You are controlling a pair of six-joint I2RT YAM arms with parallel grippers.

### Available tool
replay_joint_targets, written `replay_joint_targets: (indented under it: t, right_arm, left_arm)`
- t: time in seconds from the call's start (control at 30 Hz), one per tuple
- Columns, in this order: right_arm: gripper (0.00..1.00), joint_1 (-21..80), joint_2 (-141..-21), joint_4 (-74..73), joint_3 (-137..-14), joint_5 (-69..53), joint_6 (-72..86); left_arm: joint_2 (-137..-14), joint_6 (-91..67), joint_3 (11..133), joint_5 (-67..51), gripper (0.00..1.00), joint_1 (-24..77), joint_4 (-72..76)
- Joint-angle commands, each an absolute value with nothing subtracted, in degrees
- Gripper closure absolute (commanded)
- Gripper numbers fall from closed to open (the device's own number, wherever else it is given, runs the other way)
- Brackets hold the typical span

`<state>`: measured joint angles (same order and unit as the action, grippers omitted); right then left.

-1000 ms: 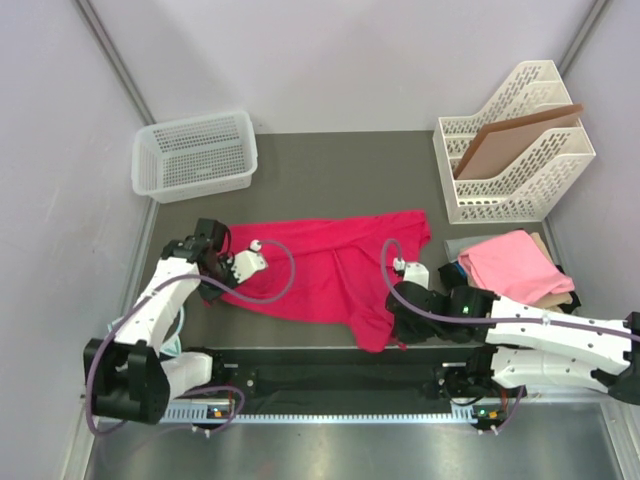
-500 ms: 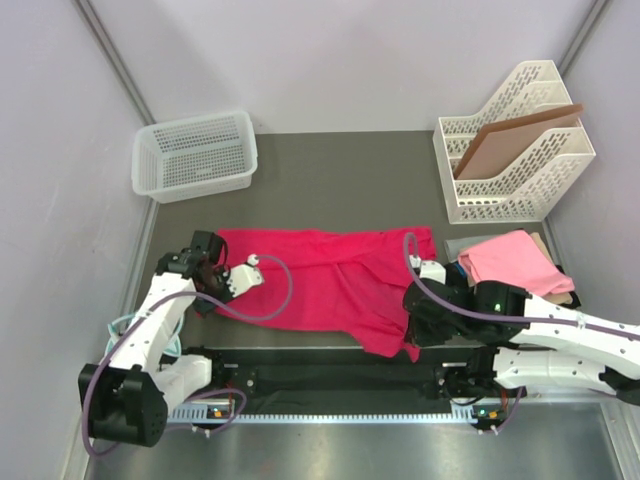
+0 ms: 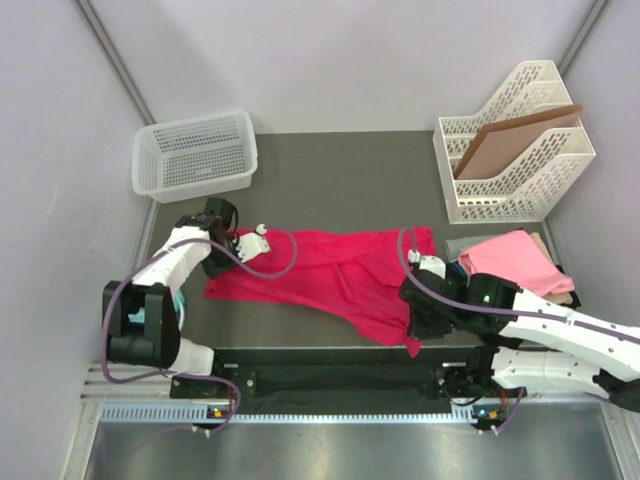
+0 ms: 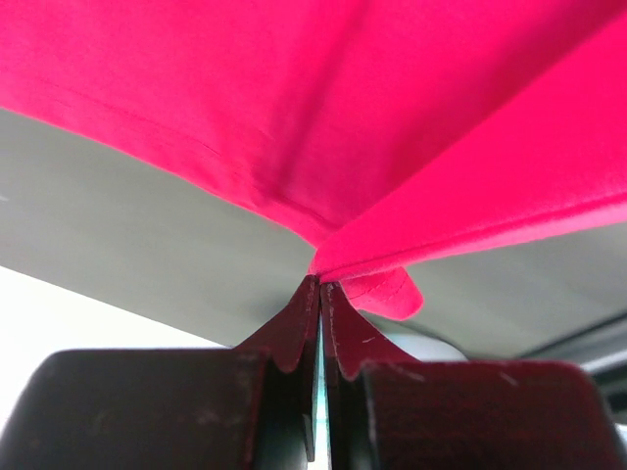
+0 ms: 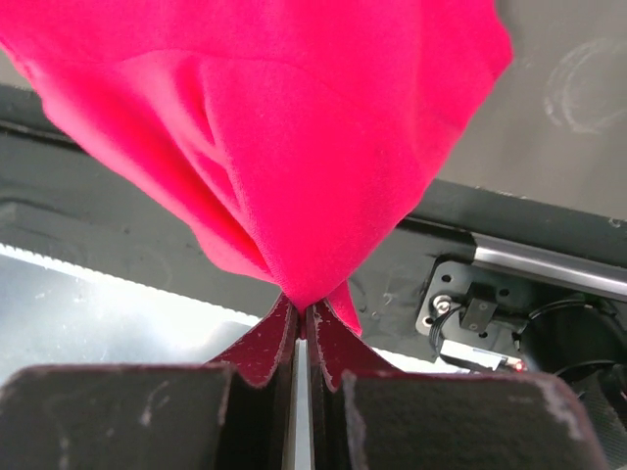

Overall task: Fold and stack the t-shirts
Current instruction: Fold the other side of the tshirt into a rectangle

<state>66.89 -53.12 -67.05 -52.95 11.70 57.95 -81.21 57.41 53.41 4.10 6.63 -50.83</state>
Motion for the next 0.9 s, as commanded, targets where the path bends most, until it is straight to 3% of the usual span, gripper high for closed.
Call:
replay_joint_targets:
  t: [0.0, 0.87]
  right_arm:
    - [1.00, 62.67, -52.30, -67.06, -54.32, 10.64, 53.45]
    - [1.00, 40.08, -60.29, -56.69, -55.72, 6.07, 32.70]
  left_arm:
    - [-84.98, 58.89, 57.48, 4.48, 0.96, 6.24, -47.29]
    - [-96.50, 62.05, 67.15, 8.52, 0.95, 6.50, -42.63]
